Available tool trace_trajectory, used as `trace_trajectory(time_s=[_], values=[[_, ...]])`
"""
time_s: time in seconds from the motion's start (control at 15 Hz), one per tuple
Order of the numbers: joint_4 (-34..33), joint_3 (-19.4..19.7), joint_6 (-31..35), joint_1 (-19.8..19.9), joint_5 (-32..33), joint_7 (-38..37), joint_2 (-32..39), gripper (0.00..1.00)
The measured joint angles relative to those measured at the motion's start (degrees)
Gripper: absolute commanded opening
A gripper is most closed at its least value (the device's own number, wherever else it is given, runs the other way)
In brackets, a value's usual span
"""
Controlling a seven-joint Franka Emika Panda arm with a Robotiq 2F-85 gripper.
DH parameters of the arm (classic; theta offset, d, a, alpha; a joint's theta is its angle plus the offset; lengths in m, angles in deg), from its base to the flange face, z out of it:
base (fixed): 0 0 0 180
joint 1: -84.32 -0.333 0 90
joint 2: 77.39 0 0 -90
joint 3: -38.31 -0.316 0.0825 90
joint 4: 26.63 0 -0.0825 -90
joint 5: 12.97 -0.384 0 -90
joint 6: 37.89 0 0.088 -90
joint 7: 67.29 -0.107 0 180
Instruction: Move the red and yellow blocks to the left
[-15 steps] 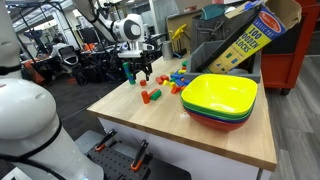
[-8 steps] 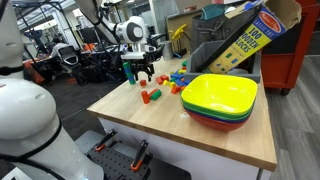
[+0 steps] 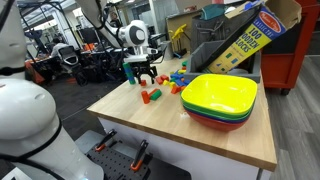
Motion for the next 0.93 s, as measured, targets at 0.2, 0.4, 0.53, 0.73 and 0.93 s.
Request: trace_trajectory(time_s=[0.2, 0.4, 0.53, 0.73, 0.93], values=[[0.00, 0.00, 0.15, 0.01, 0.27, 0.00, 0.20, 1.00], [-0.03, 0.00, 0.63, 0.00, 0.27, -0.01, 0.21, 1.00], [-0.10, 0.00, 0.88, -0.01, 0.27, -0.02, 0.21, 1.00], [-0.16, 0.00, 1.08, -0.03, 0.27, -0.12, 0.21, 1.00], [-0.17, -0.02, 1.11, -0.11, 0.27, -0.15, 0.21, 1.00]])
